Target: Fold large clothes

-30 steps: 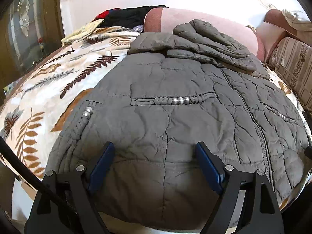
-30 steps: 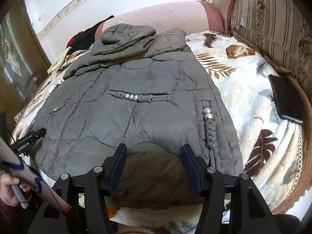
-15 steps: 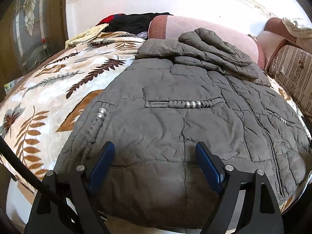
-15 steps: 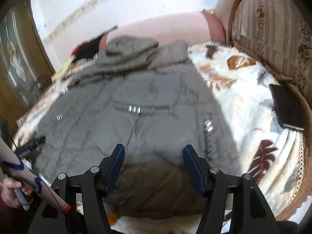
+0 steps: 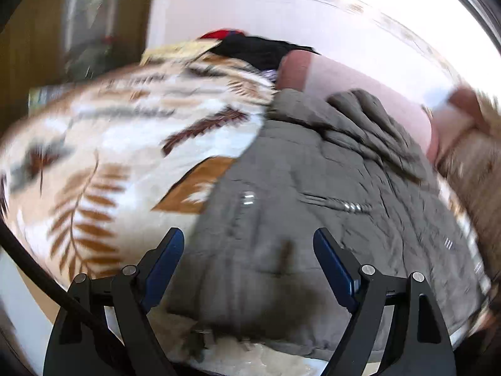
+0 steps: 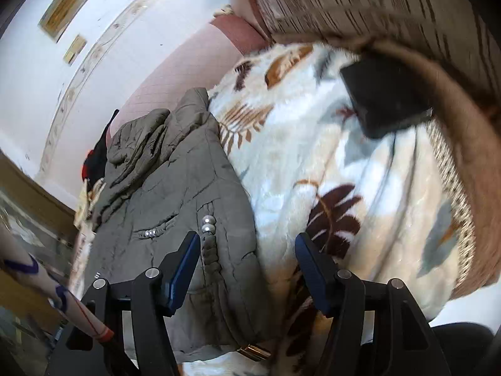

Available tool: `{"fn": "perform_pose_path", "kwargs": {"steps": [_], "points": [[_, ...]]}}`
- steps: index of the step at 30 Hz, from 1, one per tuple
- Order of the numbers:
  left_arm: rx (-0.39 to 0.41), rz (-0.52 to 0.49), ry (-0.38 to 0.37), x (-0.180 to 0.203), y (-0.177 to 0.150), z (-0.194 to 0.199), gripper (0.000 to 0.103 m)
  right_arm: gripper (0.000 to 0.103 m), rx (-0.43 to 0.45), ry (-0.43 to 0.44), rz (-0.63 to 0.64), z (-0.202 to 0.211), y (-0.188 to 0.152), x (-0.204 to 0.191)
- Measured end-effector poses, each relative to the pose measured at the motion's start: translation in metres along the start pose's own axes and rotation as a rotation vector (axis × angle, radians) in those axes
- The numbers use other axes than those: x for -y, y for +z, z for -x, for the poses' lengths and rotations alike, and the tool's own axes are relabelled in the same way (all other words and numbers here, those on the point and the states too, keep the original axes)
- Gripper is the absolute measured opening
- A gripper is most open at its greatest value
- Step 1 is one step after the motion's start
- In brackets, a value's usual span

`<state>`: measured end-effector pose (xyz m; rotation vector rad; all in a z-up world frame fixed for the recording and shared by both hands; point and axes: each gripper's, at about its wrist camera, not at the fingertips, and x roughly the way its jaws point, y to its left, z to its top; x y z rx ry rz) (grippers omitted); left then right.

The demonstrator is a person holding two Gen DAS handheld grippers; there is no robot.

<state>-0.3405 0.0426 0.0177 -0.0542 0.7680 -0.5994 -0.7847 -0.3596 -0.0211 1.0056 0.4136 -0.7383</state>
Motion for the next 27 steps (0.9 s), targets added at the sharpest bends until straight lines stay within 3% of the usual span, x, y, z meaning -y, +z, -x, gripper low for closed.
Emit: {"fn": "perform_pose_path", "kwargs": {"steps": [5, 8, 22, 27], "points": [[-0.072, 0.261, 0.006, -0.054, 0.002, -0.013, 0.084, 0.068, -0.039, 0.039, 0.001, -0.008, -0.004, -0.005], [-0.088, 0.321, -0.01, -0.067, -0.002, -0.016, 0.084, 0.071, -0.073, 0.038, 0.017, -0.014, -0.009, -0.01], [-0.138, 0.064, -0.03, 0.008, -0.033, -0.016, 0.084, 0.077, -0.14, 0.038, 0.089, -0.019, -0.044, -0.029], [-0.068, -0.073, -0.01, 0.038, -0.047, -0.001, 0.084, 0.075, -0.08, 0.006, 0.226, -0.006, -0.059, -0.057]]}}
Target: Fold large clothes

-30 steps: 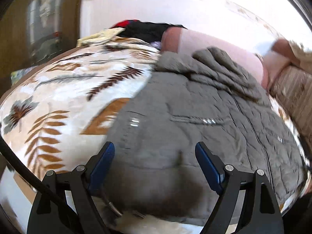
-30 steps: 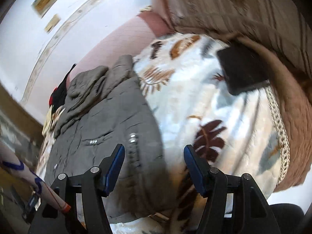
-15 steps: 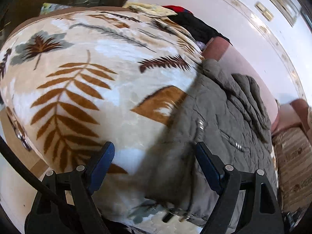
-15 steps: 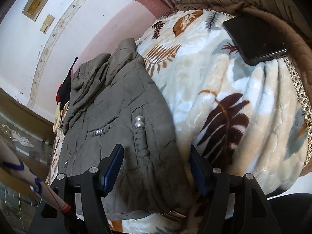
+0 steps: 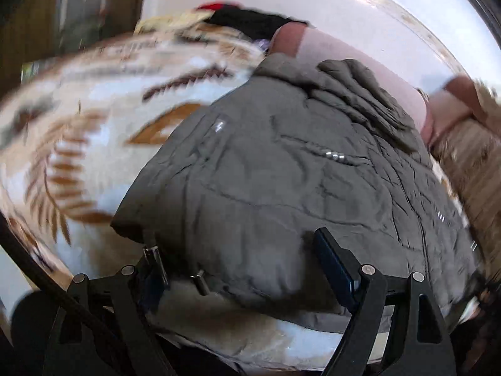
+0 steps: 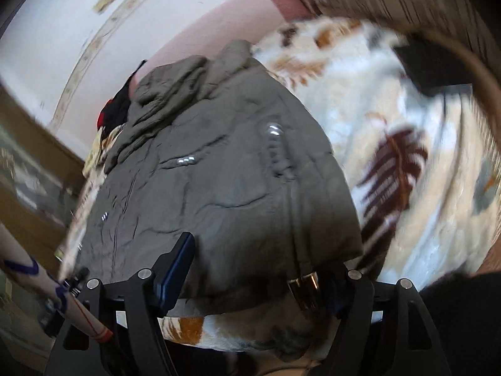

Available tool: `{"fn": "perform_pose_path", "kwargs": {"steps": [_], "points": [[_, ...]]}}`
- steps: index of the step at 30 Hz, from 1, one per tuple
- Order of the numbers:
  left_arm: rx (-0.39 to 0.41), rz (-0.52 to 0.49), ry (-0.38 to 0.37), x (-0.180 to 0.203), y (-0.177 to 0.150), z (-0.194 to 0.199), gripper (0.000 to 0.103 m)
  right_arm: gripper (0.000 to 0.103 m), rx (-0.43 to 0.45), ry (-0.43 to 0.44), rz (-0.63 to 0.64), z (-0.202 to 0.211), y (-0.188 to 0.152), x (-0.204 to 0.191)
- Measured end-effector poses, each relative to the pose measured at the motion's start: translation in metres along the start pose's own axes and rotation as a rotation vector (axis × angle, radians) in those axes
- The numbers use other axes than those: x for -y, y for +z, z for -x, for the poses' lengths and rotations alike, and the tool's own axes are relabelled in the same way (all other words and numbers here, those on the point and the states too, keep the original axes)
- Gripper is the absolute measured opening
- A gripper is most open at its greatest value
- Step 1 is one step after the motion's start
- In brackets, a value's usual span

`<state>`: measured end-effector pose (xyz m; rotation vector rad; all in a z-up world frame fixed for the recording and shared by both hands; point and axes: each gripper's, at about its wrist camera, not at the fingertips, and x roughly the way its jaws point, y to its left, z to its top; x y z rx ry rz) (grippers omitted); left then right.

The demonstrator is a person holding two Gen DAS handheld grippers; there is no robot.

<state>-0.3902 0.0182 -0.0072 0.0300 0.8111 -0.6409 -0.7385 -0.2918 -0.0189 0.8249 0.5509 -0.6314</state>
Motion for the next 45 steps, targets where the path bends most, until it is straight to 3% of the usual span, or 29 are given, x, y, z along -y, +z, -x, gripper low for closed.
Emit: {"fn": "perform_pose_path", "kwargs": {"steps": [3, 6, 10, 15, 20, 26, 30, 34, 37, 40, 45], "points": [[0.046, -0.048, 0.018, 0.008, 0.001, 0.005, 0.084, 0.074, 0.082, -0.023, 0.039, 0.016, 0.009, -0.009], [0.026, -0.046, 0.027, 0.008, 0.003, -0.003, 0.084, 0.074, 0.158, -0.048, 0.044, 0.027, 0.016, -0.01], [0.015, -0.019, 0.027, 0.005, 0.006, -0.007, 0.084, 0.074, 0.108, -0.056, 0.039, 0.016, 0.016, -0.008], [0.009, -0.023, 0.034, 0.006, 0.004, -0.01, 0.084, 0.074, 0.154, -0.105, 0.016, 0.034, 0.024, 0.003], [0.002, -0.009, 0.027, 0.004, 0.004, -0.012, 0.084, 0.074, 0.084, -0.037, 0.003, 0.024, 0.019, 0.003], [0.001, -0.013, 0.024, 0.004, 0.005, -0.013, 0.084, 0.074, 0.121, -0.08, -0.007, 0.024, 0.034, 0.013], [-0.003, 0.0, 0.02, 0.003, 0.005, -0.013, 0.084, 0.074, 0.045, -0.041, -0.016, 0.0, 0.05, 0.022], [-0.004, 0.001, 0.02, 0.003, 0.005, -0.013, 0.084, 0.072, -0.093, 0.005, -0.066, -0.025, 0.041, 0.032], [-0.003, 0.003, 0.02, 0.003, 0.005, -0.014, 0.084, 0.069, -0.092, 0.048, -0.043, -0.018, 0.027, 0.022], [0.001, 0.001, 0.02, 0.003, 0.005, -0.013, 0.084, 0.063, -0.065, 0.076, -0.02, -0.007, 0.004, 0.004], [0.009, -0.011, 0.024, 0.005, 0.005, -0.012, 0.084, 0.063, 0.089, 0.008, 0.201, 0.021, -0.002, -0.043]]}}
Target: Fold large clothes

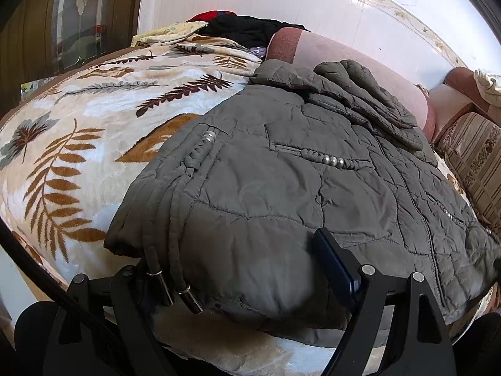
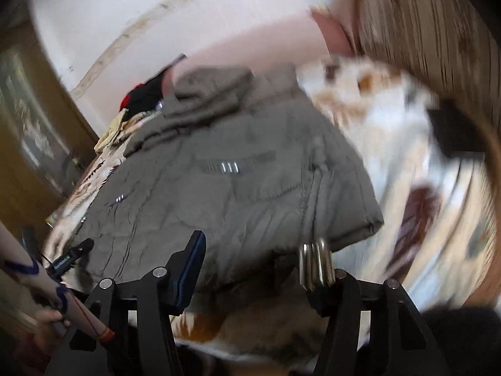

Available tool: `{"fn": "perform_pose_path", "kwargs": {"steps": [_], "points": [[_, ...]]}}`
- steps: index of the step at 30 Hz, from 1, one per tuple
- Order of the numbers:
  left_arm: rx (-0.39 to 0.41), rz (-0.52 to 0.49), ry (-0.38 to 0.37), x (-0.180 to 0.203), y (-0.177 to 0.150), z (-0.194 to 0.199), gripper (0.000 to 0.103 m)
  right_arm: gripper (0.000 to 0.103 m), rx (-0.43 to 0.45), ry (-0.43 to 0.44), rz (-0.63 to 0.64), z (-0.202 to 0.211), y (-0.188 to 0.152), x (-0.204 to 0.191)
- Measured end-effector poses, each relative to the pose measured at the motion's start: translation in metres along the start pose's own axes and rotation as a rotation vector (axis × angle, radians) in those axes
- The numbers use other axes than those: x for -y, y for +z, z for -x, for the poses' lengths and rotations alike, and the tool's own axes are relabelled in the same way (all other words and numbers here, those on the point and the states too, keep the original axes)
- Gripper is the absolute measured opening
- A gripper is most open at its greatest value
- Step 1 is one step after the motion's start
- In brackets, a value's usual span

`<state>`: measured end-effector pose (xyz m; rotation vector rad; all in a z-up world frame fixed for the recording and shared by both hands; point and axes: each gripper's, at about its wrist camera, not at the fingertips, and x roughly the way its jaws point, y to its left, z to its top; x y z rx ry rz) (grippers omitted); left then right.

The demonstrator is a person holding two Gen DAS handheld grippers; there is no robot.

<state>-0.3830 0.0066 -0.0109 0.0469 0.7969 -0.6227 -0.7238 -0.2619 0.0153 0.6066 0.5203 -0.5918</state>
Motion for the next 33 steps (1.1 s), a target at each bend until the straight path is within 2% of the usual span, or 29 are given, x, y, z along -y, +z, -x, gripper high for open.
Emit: {"fn": "perform_pose_path", "kwargs": {"steps": [2, 6, 7, 8, 9, 12, 15, 18, 22, 28, 33], "points": [[-0.002, 0.002, -0.001, 0.0, 0.0, 0.0, 0.084, 0.064, -0.016, 0.012, -0.061, -0.007, 0.009, 0.008], [-0.007, -0.001, 0.001, 0.0, -0.001, 0.0, 0.084, 0.063, -0.121, 0.082, -0.286, -0.039, 0.006, 0.043], [-0.008, -0.005, 0.004, 0.0, -0.001, 0.0, 0.084, 0.057, -0.141, 0.091, -0.307, -0.044, 0.001, 0.047], [-0.008, -0.007, 0.004, 0.0, -0.001, 0.0, 0.084, 0.038, -0.159, 0.096, -0.318, -0.048, -0.002, 0.049], [-0.007, -0.009, 0.005, 0.0, -0.001, 0.0, 0.084, 0.032, -0.172, 0.097, -0.325, -0.05, -0.003, 0.049], [0.001, -0.025, 0.023, 0.003, -0.002, 0.0, 0.079, 0.026, -0.145, 0.079, -0.284, -0.045, -0.004, 0.042], [0.001, -0.052, 0.052, 0.007, -0.002, -0.003, 0.078, 0.026, -0.145, 0.002, -0.174, -0.048, -0.006, 0.027], [0.0, -0.088, 0.09, 0.013, -0.004, -0.006, 0.078, 0.028, -0.17, -0.031, -0.141, -0.056, -0.01, 0.026], [-0.01, -0.111, 0.109, 0.015, -0.005, -0.01, 0.079, 0.029, -0.15, -0.063, -0.092, -0.057, -0.011, 0.02], [-0.015, -0.111, 0.134, 0.018, -0.003, -0.015, 0.083, 0.032, -0.144, -0.069, -0.083, -0.059, -0.011, 0.019], [0.001, -0.149, 0.178, 0.025, -0.005, -0.014, 0.083, 0.038, -0.155, -0.065, -0.08, -0.059, -0.012, 0.017]]}}
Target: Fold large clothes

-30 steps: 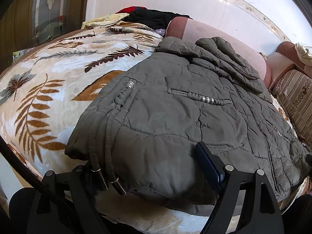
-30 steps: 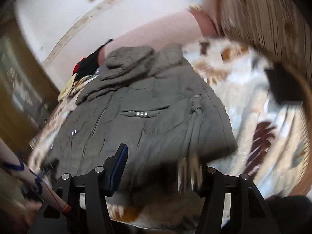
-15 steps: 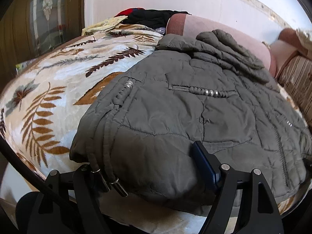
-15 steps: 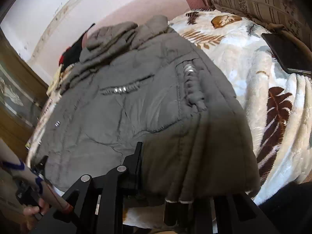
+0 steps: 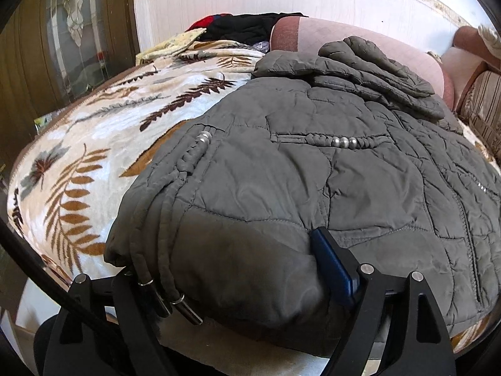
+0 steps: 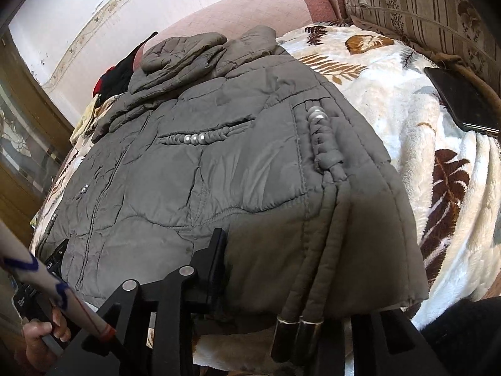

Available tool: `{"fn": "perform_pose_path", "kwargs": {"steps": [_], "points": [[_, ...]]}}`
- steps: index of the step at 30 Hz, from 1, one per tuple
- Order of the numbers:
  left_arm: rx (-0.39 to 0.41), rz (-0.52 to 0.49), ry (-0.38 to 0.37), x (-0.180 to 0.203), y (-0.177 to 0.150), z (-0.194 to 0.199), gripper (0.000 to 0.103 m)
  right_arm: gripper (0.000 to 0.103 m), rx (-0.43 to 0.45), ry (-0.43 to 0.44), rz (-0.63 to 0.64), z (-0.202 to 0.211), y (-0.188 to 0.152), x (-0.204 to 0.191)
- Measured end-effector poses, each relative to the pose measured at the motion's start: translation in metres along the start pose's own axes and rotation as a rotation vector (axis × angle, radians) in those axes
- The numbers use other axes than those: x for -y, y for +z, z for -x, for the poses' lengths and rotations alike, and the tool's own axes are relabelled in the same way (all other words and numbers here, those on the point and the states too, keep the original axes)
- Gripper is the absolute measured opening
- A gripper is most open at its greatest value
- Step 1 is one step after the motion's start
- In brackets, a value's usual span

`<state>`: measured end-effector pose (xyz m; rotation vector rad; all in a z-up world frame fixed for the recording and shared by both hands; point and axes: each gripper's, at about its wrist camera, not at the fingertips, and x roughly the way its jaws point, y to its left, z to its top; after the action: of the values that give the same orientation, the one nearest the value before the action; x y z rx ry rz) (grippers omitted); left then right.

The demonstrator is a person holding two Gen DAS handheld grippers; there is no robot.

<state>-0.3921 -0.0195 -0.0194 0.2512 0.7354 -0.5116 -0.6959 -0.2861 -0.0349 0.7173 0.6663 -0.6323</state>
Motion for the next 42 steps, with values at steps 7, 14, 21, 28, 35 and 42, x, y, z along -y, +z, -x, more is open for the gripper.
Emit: {"fn": "perform_pose_path", "kwargs": {"steps": [7, 14, 21, 28, 35, 42], "points": [[-0.001, -0.011, 0.019, 0.001, 0.0, 0.0, 0.084, 0.046, -0.014, -0.015, 0.035, -0.002, -0.001, -0.006], [0.008, -0.027, 0.036, 0.003, 0.0, 0.001, 0.084, 0.047, -0.018, -0.02, 0.033, -0.004, 0.001, -0.007], [0.012, -0.035, 0.043, 0.004, 0.0, 0.002, 0.083, 0.047, -0.017, -0.022, 0.036, -0.003, 0.001, -0.006], [0.014, -0.042, 0.046, 0.005, 0.0, 0.004, 0.08, 0.04, -0.003, -0.011, 0.031, -0.001, 0.0, -0.006], [0.013, -0.057, 0.061, 0.009, 0.0, 0.006, 0.075, 0.038, 0.003, -0.003, 0.023, 0.0, 0.001, -0.006], [0.012, -0.076, 0.078, 0.014, 0.0, 0.009, 0.069, 0.038, 0.0, 0.0, 0.02, 0.0, 0.001, -0.006]]}}
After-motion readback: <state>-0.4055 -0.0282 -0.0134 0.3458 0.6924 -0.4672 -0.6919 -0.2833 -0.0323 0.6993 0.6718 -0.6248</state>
